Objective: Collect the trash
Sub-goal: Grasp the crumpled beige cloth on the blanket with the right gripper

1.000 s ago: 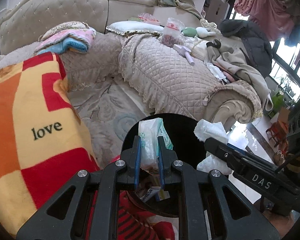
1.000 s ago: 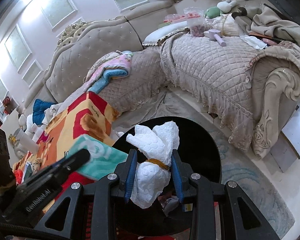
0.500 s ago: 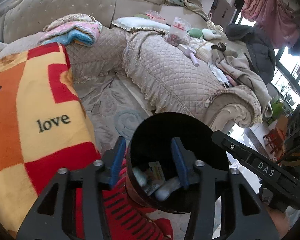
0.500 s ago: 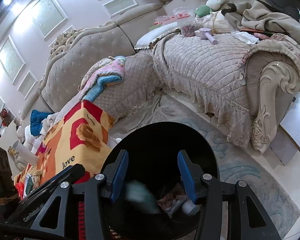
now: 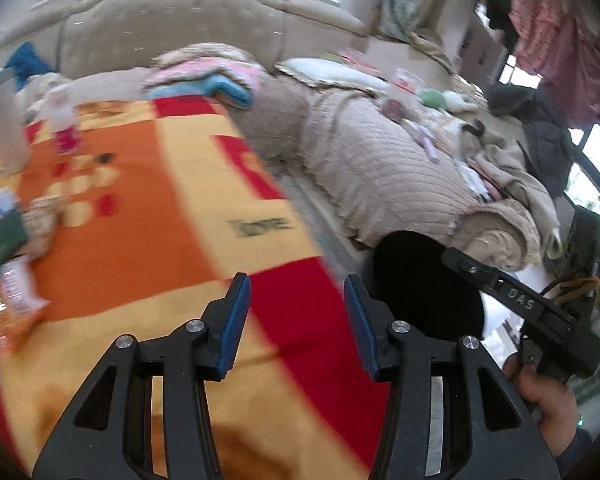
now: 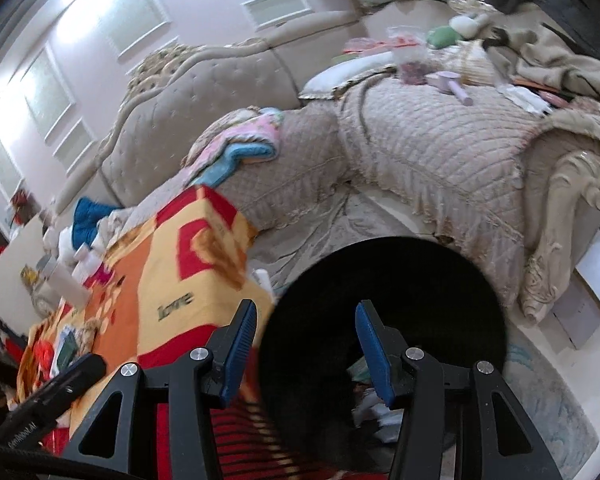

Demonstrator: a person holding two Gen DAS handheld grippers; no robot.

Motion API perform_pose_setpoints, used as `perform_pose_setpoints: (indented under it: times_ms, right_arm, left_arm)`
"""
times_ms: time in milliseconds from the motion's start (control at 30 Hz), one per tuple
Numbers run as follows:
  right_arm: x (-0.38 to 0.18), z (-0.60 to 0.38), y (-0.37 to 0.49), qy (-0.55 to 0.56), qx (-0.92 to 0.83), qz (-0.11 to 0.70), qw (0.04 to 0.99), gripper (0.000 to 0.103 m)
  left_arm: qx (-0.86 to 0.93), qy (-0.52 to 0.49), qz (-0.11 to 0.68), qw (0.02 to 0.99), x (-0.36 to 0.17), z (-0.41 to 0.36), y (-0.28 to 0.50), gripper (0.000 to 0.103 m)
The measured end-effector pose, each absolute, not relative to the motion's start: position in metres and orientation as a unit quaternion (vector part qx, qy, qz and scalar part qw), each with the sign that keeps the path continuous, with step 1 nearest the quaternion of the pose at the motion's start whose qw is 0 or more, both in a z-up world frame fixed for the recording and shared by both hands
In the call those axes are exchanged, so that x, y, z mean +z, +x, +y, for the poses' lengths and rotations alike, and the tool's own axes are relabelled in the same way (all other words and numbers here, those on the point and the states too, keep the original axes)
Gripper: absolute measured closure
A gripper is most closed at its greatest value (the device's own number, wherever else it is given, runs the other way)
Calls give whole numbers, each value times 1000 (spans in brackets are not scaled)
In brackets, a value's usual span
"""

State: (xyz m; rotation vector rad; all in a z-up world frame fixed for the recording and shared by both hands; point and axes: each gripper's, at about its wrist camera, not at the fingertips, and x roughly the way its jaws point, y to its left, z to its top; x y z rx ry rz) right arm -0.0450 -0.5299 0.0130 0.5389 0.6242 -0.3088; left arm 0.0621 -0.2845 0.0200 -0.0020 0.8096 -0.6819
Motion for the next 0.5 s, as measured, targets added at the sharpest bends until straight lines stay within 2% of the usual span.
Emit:
perform_pose_setpoints:
  times_ms: [233,300,500]
  right_arm:
    - [21,-447,-9,207,-73,306,926,53]
    - [21,-422,2,193,-41,311,930,53]
    - [13,-349,35,145,17,331,932,53]
  left_arm:
    - [-243,-26,363,899,22,-158,76,55]
    - [-214,-30,355,910,19,-122,79,49]
    - [-118,-34,335,934,1,-20,91,49]
